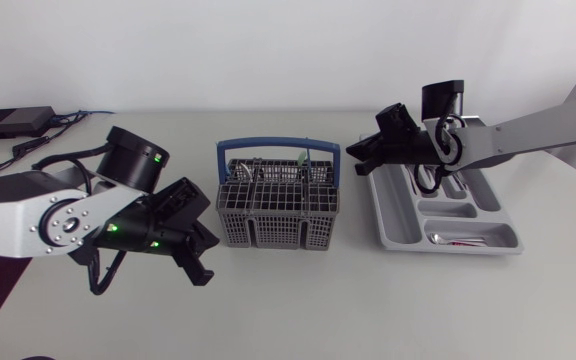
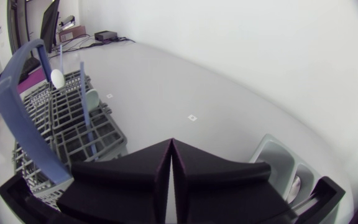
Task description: Unload the cutlery basket into the drawer organizer.
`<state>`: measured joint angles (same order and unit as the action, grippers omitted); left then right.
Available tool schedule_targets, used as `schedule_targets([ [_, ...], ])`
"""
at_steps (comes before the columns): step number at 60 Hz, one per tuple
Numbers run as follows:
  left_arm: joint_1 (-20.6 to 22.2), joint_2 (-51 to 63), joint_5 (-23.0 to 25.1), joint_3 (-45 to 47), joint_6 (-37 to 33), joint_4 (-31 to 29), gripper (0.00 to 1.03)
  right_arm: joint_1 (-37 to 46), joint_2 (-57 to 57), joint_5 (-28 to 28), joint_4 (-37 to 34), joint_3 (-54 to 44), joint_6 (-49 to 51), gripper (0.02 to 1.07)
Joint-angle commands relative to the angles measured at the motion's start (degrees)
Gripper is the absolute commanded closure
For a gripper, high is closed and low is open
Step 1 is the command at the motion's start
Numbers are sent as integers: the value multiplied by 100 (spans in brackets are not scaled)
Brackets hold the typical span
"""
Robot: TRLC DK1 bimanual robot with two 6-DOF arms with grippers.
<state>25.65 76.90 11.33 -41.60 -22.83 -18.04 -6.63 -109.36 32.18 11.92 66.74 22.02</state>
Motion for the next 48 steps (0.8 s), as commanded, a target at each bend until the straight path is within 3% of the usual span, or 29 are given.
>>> schedule_targets([
  [1,-16,281,53,-58,-160,108,90,-5,-323,86,-138,340,-233,100],
  [21,-104,1116,124,-445,-169,653,90,-145,-955,666,-841,1183,-330,100],
  [29,-122,1257,124,-507,-160,837,90,-128,-1140,1167,-1280,1465,-321,100],
  [48,-464,1529,124,-594,-196,1268,90,-145,-920,1739,-1693,1087,-40,100],
])
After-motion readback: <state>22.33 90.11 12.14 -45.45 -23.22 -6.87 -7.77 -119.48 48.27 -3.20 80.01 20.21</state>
